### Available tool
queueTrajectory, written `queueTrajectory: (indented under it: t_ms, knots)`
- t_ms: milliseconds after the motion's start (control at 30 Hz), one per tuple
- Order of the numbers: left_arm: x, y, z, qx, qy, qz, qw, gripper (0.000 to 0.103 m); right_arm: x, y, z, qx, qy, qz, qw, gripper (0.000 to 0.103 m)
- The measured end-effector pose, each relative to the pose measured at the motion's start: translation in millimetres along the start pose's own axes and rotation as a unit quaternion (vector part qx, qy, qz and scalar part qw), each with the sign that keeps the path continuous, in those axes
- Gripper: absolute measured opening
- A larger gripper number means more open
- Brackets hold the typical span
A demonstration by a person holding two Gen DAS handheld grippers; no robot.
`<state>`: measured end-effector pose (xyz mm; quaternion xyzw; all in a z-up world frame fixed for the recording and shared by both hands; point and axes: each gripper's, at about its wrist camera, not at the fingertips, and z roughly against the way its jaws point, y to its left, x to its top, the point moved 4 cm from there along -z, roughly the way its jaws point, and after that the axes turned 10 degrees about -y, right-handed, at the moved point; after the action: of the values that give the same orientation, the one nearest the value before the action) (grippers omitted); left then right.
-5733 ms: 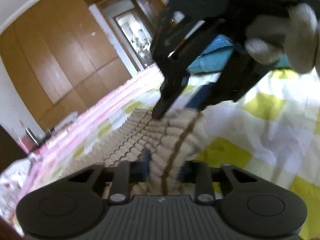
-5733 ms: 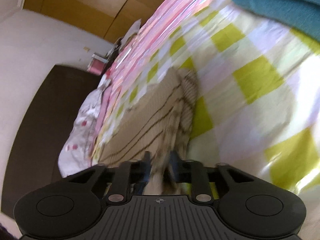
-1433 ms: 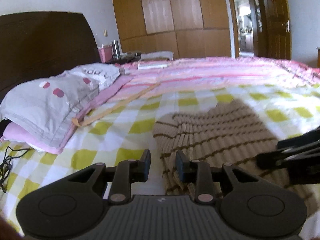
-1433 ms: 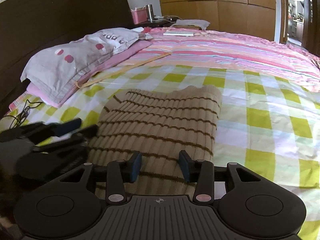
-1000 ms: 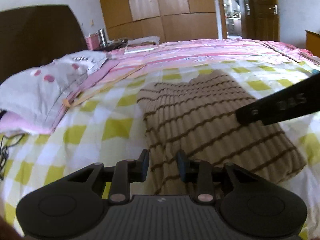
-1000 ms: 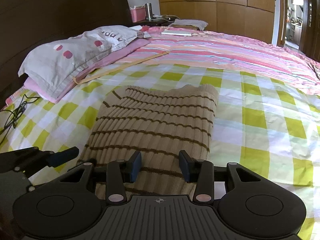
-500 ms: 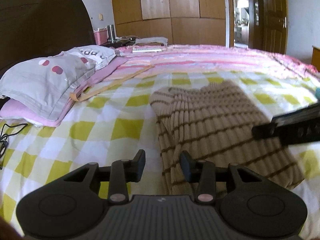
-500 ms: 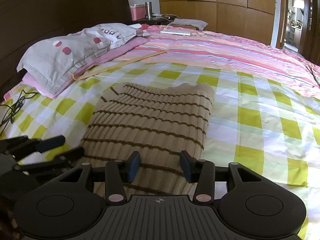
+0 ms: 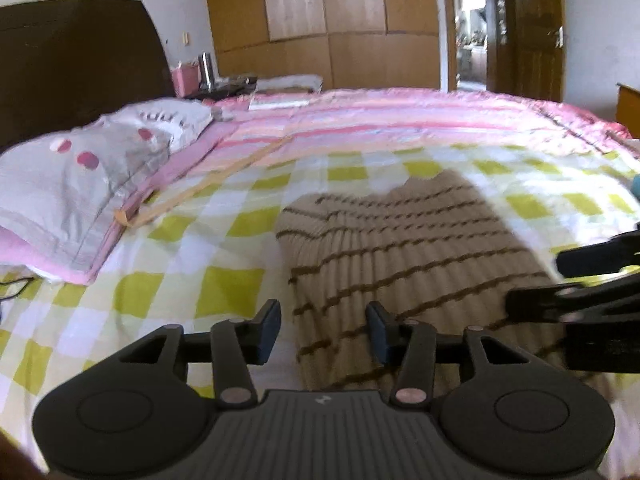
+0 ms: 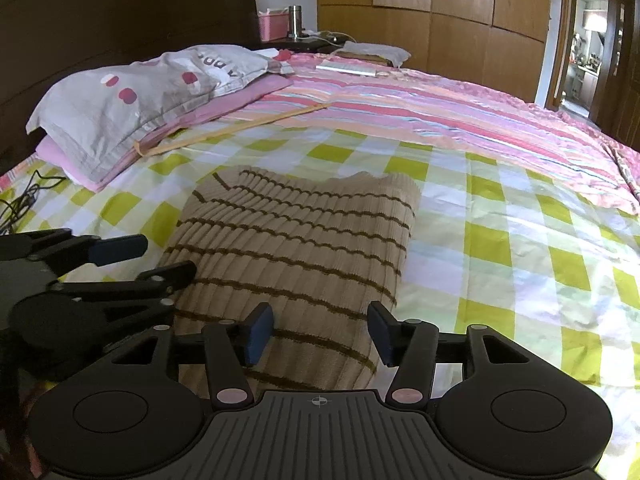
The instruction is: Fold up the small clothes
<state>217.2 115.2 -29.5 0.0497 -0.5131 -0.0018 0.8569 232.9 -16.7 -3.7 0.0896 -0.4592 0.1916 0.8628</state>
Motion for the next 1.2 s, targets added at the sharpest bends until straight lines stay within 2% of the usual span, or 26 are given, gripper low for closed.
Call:
queueTrajectory:
  t_ms: [267, 433, 533, 667, 800, 900, 967, 1067, 1200]
  knots:
    - [-6.1, 6.1, -11.4, 0.007, 0.006, 0.001, 1.0000, 0.060, -2.1, -0.9, -5.8, 0.002, 0.002, -0.001, 1.000, 0.056]
    - [-6.5, 17.1, -13.9, -0.003, 0.016, 0.031, 0.9994, 0.065, -2.7, -3.4, -8.0, 0.004, 0.006, -0.009, 1.000, 0.060]
    - [-3.2, 20.3, -3.9, -0.010, 0.015, 0.040, 0.9990, 0.065, -2.9, -11.0, -2.1, 0.008, 0.004, -0.038, 0.999, 0.060]
    - [-2.4, 18.1, 17.0, -0.008, 0.003, 0.024, 0.9997, 0.065, -9.4, -19.2, 12.1, 0.000, 0.000, -0.056, 0.998, 0.061]
    - [-5.7, 14.7, 32.3, -0.026, -0.001, 0.018, 0.9995, 0.066, -17.9, -22.9, 16.2, -0.004, 0.008, -0.073, 0.997, 0.061]
    - [-16.6, 14.1, 22.9, -0.028, 0.027, 0.009, 0.9992, 0.067, -24.6, -25.1, 8.5, -0.005, 0.027, -0.089, 0.996, 0.061]
    - [-25.8, 16.7, 13.2, -0.038, 0.049, 0.021, 0.9978, 0.070, -27.2, -27.0, 4.7, -0.005, 0.034, -0.105, 0.994, 0.061]
    - [-24.2, 22.3, 15.8, -0.037, 0.048, 0.042, 0.9973, 0.071, -25.5, -26.7, 8.3, -0.005, 0.033, -0.110, 0.993, 0.061]
    - [-22.4, 16.3, 29.1, -0.028, 0.043, 0.035, 0.9981, 0.071, -25.8, -19.5, 22.9, -0.003, 0.023, -0.095, 0.995, 0.061]
